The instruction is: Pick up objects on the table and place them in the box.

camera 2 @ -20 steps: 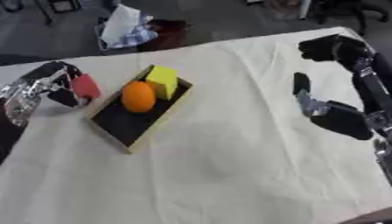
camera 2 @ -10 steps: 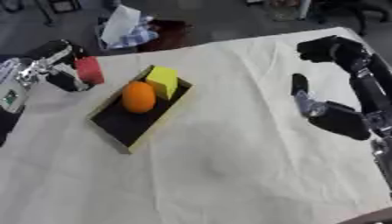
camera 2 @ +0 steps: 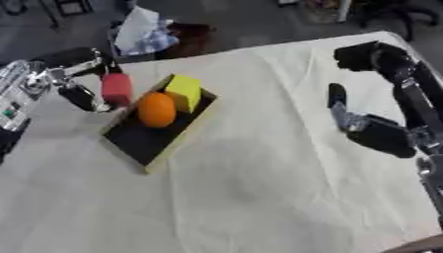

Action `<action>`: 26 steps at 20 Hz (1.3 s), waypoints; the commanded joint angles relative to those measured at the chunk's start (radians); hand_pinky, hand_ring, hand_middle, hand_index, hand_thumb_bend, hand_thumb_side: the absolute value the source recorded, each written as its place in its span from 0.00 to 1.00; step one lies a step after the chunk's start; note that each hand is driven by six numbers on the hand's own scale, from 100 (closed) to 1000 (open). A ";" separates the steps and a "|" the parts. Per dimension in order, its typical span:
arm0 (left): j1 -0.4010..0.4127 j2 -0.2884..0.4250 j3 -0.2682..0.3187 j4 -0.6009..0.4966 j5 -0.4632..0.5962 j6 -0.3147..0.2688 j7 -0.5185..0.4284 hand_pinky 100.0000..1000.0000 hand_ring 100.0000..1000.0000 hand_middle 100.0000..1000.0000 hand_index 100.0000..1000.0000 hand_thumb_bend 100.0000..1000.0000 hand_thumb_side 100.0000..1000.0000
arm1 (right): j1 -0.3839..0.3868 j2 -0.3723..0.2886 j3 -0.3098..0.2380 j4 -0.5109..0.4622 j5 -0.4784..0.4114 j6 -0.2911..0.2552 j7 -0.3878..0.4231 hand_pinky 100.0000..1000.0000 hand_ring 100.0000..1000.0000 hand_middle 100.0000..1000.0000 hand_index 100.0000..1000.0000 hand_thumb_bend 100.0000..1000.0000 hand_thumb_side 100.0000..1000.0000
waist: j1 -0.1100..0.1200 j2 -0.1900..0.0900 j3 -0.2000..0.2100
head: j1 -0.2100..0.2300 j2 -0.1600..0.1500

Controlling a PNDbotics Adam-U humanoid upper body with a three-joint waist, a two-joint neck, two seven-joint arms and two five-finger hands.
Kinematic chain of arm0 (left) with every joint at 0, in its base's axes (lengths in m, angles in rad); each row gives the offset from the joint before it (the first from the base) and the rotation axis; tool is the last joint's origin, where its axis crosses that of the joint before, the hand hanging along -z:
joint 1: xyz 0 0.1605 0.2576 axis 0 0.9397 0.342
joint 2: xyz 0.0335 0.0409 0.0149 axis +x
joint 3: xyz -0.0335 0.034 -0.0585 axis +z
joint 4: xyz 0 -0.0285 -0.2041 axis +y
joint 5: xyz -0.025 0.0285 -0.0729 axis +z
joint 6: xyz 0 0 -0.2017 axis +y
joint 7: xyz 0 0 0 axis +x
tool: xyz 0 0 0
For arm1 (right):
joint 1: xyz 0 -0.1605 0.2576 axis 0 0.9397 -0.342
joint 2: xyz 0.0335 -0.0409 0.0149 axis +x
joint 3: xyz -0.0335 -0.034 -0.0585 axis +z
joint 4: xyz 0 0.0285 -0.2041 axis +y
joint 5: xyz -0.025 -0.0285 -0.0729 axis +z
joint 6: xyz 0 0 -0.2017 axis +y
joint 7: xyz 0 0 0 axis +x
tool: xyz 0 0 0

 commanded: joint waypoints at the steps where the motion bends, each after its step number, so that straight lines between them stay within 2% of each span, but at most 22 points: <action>1: -0.003 0.039 -0.024 -0.044 0.004 -0.019 -0.038 0.69 0.61 0.61 0.73 0.23 0.10 | -0.013 -0.014 -0.010 -0.007 0.001 -0.001 -0.005 0.74 0.72 0.69 0.78 0.00 0.18 | -0.012 -0.036 0.003 | -0.004 0.005; 4: 0.009 0.038 -0.036 -0.049 -0.007 -0.028 -0.052 0.70 0.65 0.65 0.76 0.29 0.16 | -0.012 -0.013 -0.010 -0.006 0.001 -0.002 -0.004 0.74 0.72 0.69 0.78 0.00 0.18 | -0.014 -0.036 0.006 | -0.005 0.006; 7: 0.023 0.044 -0.042 -0.057 -0.001 -0.040 -0.074 0.73 0.69 0.71 0.80 0.41 0.27 | -0.010 -0.014 -0.010 -0.005 0.001 -0.001 -0.005 0.74 0.72 0.69 0.78 0.00 0.18 | -0.015 -0.039 0.012 | -0.006 0.010; 8: 0.029 0.049 -0.043 -0.062 0.000 -0.043 -0.083 0.73 0.69 0.71 0.80 0.42 0.27 | -0.009 -0.015 -0.010 -0.005 0.001 -0.001 -0.005 0.74 0.72 0.69 0.78 0.00 0.18 | -0.015 -0.040 0.014 | -0.006 0.011; 13: 0.064 0.075 -0.032 -0.089 0.000 -0.046 -0.106 0.76 0.73 0.76 0.84 0.58 0.41 | -0.003 -0.016 -0.010 -0.004 0.001 -0.001 -0.005 0.74 0.72 0.69 0.78 0.00 0.18 | -0.014 -0.043 0.027 | -0.010 0.012; 15: 0.081 0.087 -0.024 -0.103 0.000 -0.043 -0.105 0.77 0.74 0.77 0.85 0.61 0.43 | -0.001 -0.018 -0.011 -0.005 0.001 0.000 -0.006 0.74 0.72 0.69 0.78 0.00 0.18 | -0.013 -0.044 0.032 | -0.012 0.012; 19: 0.117 0.108 0.002 -0.141 0.007 -0.026 -0.081 0.77 0.74 0.77 0.85 0.61 0.44 | 0.003 -0.019 -0.013 -0.005 0.001 0.001 -0.007 0.74 0.72 0.69 0.78 0.00 0.18 | -0.015 -0.044 0.039 | -0.015 0.012; 26: 0.244 0.152 0.128 -0.331 0.146 0.073 0.079 0.75 0.70 0.73 0.83 0.52 0.43 | 0.013 -0.020 -0.018 -0.006 0.001 0.003 -0.013 0.74 0.72 0.69 0.78 0.00 0.19 | -0.017 -0.042 0.065 | -0.020 0.012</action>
